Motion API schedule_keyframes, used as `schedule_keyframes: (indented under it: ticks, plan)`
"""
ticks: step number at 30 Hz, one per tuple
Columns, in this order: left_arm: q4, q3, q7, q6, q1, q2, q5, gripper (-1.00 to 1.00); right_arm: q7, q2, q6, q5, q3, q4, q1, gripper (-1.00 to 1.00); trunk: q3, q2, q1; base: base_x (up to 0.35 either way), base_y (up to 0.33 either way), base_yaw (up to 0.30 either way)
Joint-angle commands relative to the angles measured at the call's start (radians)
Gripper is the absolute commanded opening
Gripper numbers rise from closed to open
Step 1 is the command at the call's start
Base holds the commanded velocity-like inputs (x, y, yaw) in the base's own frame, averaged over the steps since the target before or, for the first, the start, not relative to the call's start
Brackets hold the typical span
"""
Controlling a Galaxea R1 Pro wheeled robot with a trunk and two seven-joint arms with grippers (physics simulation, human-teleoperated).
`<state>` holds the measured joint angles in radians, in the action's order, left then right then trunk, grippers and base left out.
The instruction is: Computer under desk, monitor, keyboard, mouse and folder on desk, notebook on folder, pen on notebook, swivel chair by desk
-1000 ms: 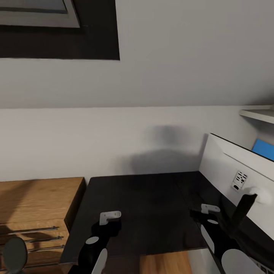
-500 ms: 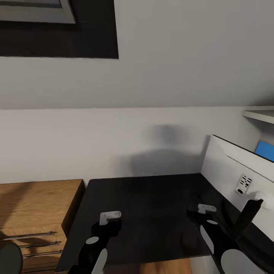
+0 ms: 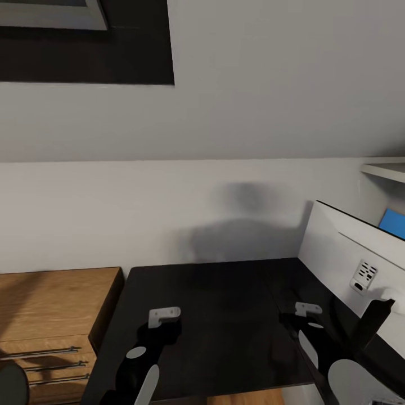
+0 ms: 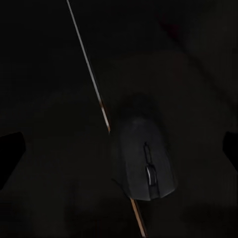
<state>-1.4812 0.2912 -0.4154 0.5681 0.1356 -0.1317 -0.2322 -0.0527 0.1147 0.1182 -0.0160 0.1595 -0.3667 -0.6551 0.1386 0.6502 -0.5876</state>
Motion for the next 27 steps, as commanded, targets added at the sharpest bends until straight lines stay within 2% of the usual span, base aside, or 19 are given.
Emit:
schedule_keyframes:
  ticks: [1,8,15,19,27]
  plan:
    - [-0.008,0.005,-0.01,0.003,0.001,0.0,-0.014,1.0,-0.001,0.003,0.007,-0.001,0.003,0.02,-0.013,1.0,0.005,0.009,-0.004,0.003,0.0,0.0]
    - [-0.018,0.012,-0.012,0.005,0.001,0.0,-0.021,1.0,-0.004,0.006,0.01,0.011,0.005,0.052,-0.032,1.0,0.027,0.058,-0.031,0.001,0.0,0.0]
    - [-0.018,0.014,-0.012,0.006,0.001,0.0,-0.022,1.0,-0.006,0.005,0.011,0.105,0.025,0.054,-0.035,1.0,0.049,0.107,-0.058,0.0,0.0,0.0]
    - [-0.018,0.014,-0.013,0.006,0.001,0.0,-0.022,1.0,-0.006,0.007,0.011,0.144,0.029,0.053,-0.035,1.0,0.061,0.135,-0.073,0.0,0.0,0.0]
    - [-0.015,0.014,-0.013,0.006,0.001,0.0,-0.022,1.0,-0.006,0.005,0.016,0.16,0.028,-0.021,-0.035,1.0,0.086,0.191,-0.104,0.0,0.0,0.0]
